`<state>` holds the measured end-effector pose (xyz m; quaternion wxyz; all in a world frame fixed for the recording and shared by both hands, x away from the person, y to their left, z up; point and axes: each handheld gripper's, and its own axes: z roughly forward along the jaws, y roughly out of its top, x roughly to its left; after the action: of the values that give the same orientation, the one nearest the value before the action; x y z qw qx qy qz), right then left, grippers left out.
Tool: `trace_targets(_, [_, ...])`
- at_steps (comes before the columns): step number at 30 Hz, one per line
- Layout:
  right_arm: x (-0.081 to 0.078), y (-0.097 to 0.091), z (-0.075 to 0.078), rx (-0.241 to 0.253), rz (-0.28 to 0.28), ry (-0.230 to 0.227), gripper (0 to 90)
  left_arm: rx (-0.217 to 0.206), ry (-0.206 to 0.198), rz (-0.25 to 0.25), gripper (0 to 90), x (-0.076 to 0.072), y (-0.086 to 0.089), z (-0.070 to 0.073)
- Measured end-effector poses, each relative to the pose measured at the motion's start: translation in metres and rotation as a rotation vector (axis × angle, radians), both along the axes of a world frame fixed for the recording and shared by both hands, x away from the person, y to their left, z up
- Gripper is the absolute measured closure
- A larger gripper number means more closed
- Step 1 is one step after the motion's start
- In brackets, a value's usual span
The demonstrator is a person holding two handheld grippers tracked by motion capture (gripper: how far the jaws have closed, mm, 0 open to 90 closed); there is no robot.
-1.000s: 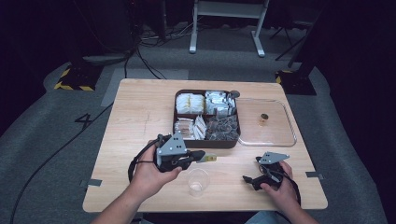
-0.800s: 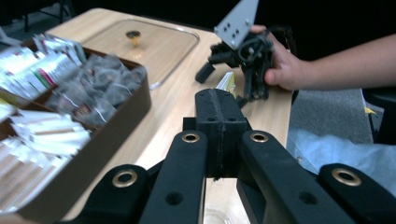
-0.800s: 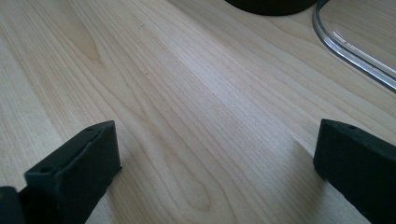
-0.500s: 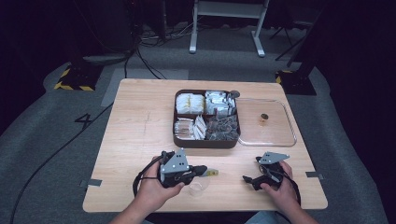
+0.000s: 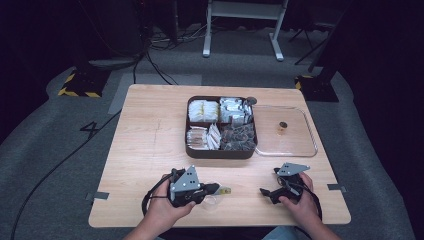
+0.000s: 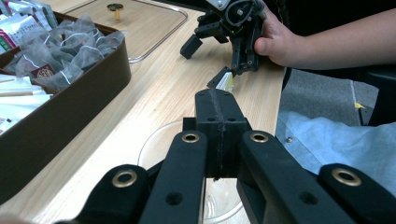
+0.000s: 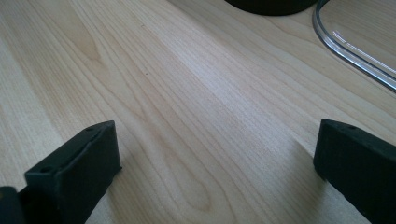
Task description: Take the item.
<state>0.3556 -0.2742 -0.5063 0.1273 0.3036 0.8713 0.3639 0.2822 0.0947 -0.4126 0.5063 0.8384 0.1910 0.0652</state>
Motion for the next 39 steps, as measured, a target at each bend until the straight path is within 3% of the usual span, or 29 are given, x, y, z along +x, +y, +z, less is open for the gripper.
trace_targets(1, [0.0, 0.0, 0.0, 0.0, 0.0, 0.0, 0.4, -0.01, 0.009, -0.001, 89.6, 0.0, 0.001, -0.002])
trace_targets(4, [0.0, 0.0, 0.0, 0.0, 0.0, 0.0, 0.5, -0.025, 0.026, 0.01, 73.6, 0.001, 0.001, -0.003])
trace_targets(5, [0.0, 0.0, 0.0, 0.0, 0.0, 0.0, 0.4, -0.043, 0.048, 0.007, 71.8, 0.0, 0.001, -0.004])
trace_targets(7, [0.0, 0.0, 0.0, 0.0, 0.0, 0.0, 0.5, -0.046, 0.048, 0.007, 69.8, 0.0, 0.001, -0.005])
trace_targets(12, [0.0, 0.0, 0.0, 0.0, 0.0, 0.0, 0.4, -0.033, 0.015, 0.028, 57.9, 0.002, -0.001, -0.003])
trace_targets(21, [0.002, 0.0, 0.0, -0.002, 0.014, -0.002, 0.4, 0.015, -0.019, 0.078, 49.7, 0.009, 0.005, 0.008])
trace_targets(24, [0.002, 0.0, 0.0, -0.002, 0.022, 0.0, 0.4, 0.038, -0.028, 0.105, 47.8, 0.013, 0.012, 0.012])
trace_targets(30, [-0.003, -0.002, 0.0, -0.004, 0.008, -0.001, 0.4, 0.071, -0.047, 0.224, 43.4, 0.015, 0.035, 0.021])
trace_targets(39, [-0.003, -0.003, 0.0, -0.004, 0.01, -0.001, 0.4, 0.101, -0.021, 0.343, 35.5, 0.022, 0.064, 0.011])
